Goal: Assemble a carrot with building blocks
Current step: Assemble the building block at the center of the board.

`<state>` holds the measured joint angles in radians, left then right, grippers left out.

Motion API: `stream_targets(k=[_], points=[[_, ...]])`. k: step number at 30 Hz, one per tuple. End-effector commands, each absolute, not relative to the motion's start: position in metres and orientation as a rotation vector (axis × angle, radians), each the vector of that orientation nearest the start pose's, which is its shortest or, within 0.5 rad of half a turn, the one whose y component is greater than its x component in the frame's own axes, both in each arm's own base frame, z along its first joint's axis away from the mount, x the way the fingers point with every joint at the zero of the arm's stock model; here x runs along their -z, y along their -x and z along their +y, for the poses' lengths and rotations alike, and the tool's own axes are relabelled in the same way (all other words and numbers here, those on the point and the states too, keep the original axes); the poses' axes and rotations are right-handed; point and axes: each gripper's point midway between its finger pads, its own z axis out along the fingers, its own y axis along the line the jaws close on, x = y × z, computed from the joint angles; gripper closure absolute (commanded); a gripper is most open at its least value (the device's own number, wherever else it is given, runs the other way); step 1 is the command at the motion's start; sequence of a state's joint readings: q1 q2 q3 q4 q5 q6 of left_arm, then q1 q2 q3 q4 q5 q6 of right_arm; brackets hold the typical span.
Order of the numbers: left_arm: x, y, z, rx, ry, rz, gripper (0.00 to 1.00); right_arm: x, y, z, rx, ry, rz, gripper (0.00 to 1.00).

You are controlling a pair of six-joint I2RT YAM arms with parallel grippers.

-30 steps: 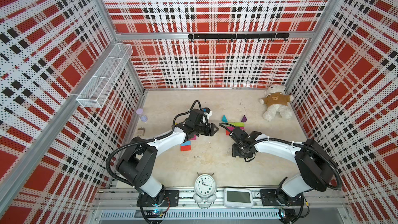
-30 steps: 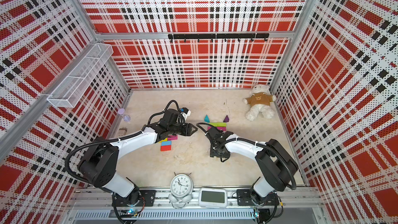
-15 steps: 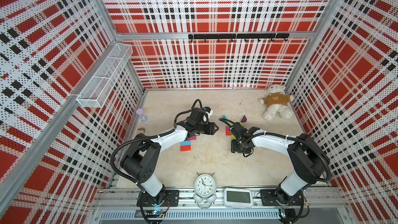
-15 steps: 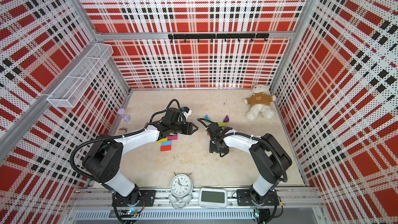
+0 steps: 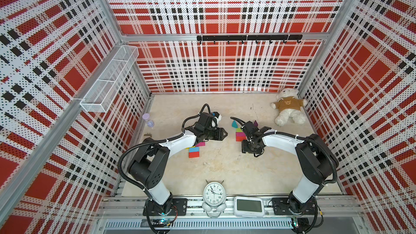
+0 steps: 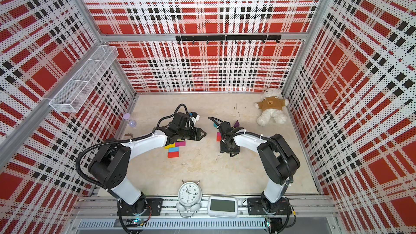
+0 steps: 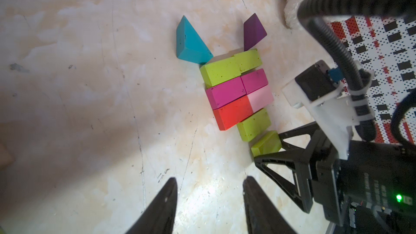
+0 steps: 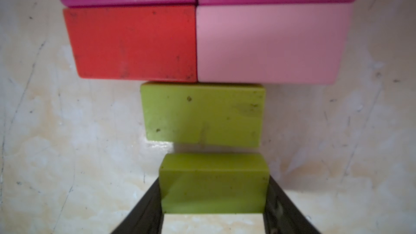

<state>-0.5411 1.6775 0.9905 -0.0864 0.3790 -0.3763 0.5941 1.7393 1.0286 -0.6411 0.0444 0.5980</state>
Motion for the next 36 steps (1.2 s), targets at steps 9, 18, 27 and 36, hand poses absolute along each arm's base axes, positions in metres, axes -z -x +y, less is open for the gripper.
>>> stream_targets(k=[9,18,27,36], points=[[-0.1073,-0.3561,-0.2853,0.894,-0.376,2.412,0.49,-0.0149,-0.2964,0.1904,-0.117,0.060,2.937,0.38],[-0.1073,-0.3555,-0.2849,0.897,-0.370,2.412,0.49,-0.0140,-0.2967,0.1904,-0.107,0.088,2.945,0.37],[-0.1079,-0.3543,-0.2840,0.899,-0.366,2.409,0.49,-0.0129,-0.2969,0.1921,-0.109,0.093,2.951,0.36],[-0.1062,-0.3543,-0.2839,0.902,-0.364,2.412,0.49,-0.0098,-0.2970,0.1920,-0.105,0.082,2.959,0.35]])
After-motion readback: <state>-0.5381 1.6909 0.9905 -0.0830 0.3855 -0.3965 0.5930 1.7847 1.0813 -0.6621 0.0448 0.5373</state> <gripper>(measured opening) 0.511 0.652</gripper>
